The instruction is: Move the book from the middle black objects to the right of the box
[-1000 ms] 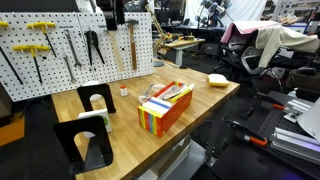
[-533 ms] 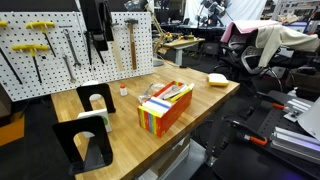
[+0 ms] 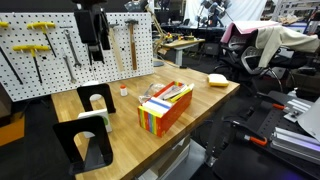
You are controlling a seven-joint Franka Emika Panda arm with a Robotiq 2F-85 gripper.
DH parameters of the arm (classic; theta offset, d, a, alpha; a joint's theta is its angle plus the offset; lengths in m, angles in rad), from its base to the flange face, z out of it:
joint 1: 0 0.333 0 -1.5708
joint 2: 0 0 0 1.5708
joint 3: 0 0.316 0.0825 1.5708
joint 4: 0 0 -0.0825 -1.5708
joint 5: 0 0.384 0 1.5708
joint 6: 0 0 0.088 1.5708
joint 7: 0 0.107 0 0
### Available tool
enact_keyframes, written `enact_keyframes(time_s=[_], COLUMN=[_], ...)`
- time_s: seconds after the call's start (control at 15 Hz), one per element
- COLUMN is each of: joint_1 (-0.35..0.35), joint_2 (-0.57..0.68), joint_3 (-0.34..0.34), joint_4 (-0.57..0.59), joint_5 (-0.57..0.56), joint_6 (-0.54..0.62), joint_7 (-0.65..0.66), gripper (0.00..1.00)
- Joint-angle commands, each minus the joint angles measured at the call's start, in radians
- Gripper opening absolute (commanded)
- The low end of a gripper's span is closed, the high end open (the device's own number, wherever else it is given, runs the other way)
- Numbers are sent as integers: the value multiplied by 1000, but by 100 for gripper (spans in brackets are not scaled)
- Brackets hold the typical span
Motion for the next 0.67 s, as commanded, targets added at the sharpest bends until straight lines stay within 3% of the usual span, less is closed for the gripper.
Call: enact_keyframes(time_s=[0.0, 0.6], joint_1=[36, 110], joint_2=[135, 399], joint_3=[-27, -64], joint_4=[106, 387], joint_5=[-43, -52], joint_6=[24, -13], joint_7=[26, -6], gripper=[100, 100])
